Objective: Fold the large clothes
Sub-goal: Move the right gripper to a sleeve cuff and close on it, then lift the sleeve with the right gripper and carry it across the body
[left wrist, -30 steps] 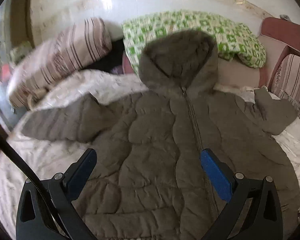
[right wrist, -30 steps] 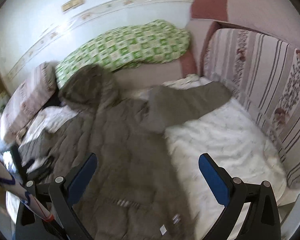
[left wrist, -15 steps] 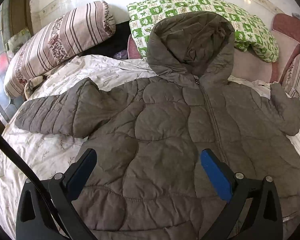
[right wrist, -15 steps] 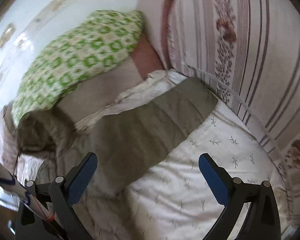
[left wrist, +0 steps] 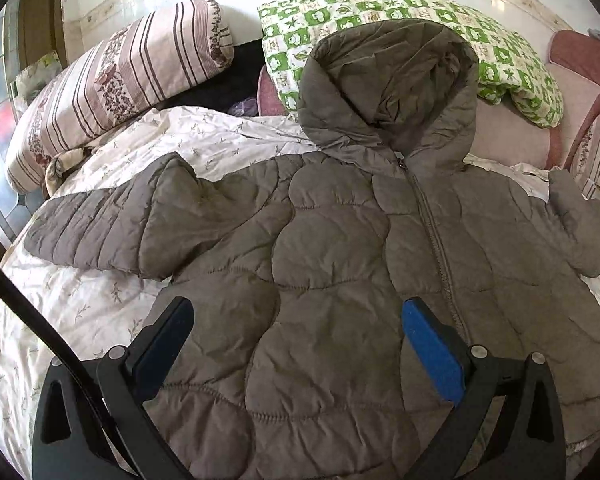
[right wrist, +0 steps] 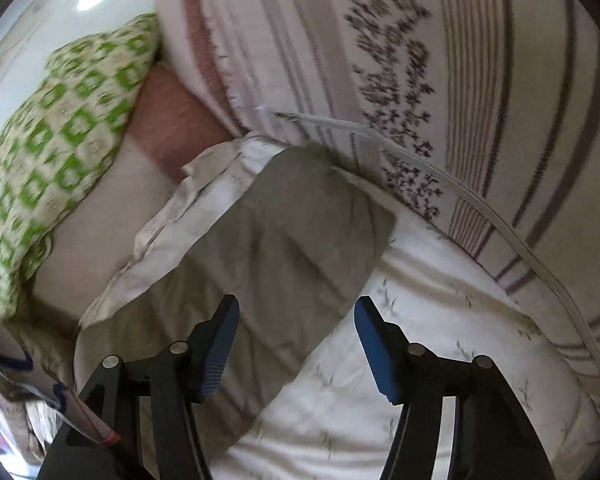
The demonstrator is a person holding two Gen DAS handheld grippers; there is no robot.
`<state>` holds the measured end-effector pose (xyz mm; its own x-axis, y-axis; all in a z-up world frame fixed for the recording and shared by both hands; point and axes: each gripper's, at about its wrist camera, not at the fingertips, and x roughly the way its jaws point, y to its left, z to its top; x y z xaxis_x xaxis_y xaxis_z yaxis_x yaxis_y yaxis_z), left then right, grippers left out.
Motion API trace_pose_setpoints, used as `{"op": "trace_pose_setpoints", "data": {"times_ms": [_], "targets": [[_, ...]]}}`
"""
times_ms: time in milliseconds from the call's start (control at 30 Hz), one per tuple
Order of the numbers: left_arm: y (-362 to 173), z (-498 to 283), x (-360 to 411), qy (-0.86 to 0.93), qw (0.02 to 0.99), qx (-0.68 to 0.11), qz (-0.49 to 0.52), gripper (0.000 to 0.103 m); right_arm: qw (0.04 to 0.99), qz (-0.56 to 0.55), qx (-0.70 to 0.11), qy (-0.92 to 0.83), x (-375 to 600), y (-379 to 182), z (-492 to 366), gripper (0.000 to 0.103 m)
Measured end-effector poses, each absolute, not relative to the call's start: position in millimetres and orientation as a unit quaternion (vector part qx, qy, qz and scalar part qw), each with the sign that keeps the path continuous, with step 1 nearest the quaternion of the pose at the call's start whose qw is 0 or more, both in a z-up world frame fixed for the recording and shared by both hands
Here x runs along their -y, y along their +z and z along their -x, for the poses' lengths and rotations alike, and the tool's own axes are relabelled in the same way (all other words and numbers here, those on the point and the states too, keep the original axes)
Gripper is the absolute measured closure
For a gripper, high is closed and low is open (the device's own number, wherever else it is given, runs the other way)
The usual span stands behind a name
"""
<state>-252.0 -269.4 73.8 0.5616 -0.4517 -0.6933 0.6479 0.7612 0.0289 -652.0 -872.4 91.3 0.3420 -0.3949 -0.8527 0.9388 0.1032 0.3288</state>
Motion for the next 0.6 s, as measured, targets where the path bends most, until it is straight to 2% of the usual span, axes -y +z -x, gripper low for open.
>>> {"op": "trace_pose_setpoints", "data": {"times_ms": [233, 333, 400, 433, 500, 600], "targets": [[65.0, 244.4, 271.2, -0.311, 0.869, -0.359, -0.139, 0.0, 0.663, -0.456, -0.296, -0.515, 899.6, 62.3, 660.5, 0.038], [61.3, 244.3, 274.4, -0.31, 0.868, -0.36, -0.144, 0.0, 0.657, -0.462, -0.298, -0.516, 909.2, 49.5, 660.0, 0.044], [57.7, 245.5, 277.9, -0.31, 0.866, -0.362, -0.153, 0.0, 0.659, -0.474, -0.29, -0.508, 912.1, 40.9, 660.4, 0.059], [56.6, 246.4, 279.1, -0.311, 0.865, -0.362, -0.156, 0.0, 0.66, -0.474, -0.288, -0.507, 912.2, 38.3, 660.5, 0.062], [55.0, 247.9, 281.5, -0.312, 0.864, -0.361, -0.161, 0.0, 0.666, -0.462, -0.28, -0.515, 907.6, 42.6, 661.5, 0.083], [55.6, 250.2, 282.6, -0.313, 0.864, -0.357, -0.165, 0.0, 0.684, -0.445, -0.247, -0.523, 891.5, 65.4, 666.4, 0.087]]}}
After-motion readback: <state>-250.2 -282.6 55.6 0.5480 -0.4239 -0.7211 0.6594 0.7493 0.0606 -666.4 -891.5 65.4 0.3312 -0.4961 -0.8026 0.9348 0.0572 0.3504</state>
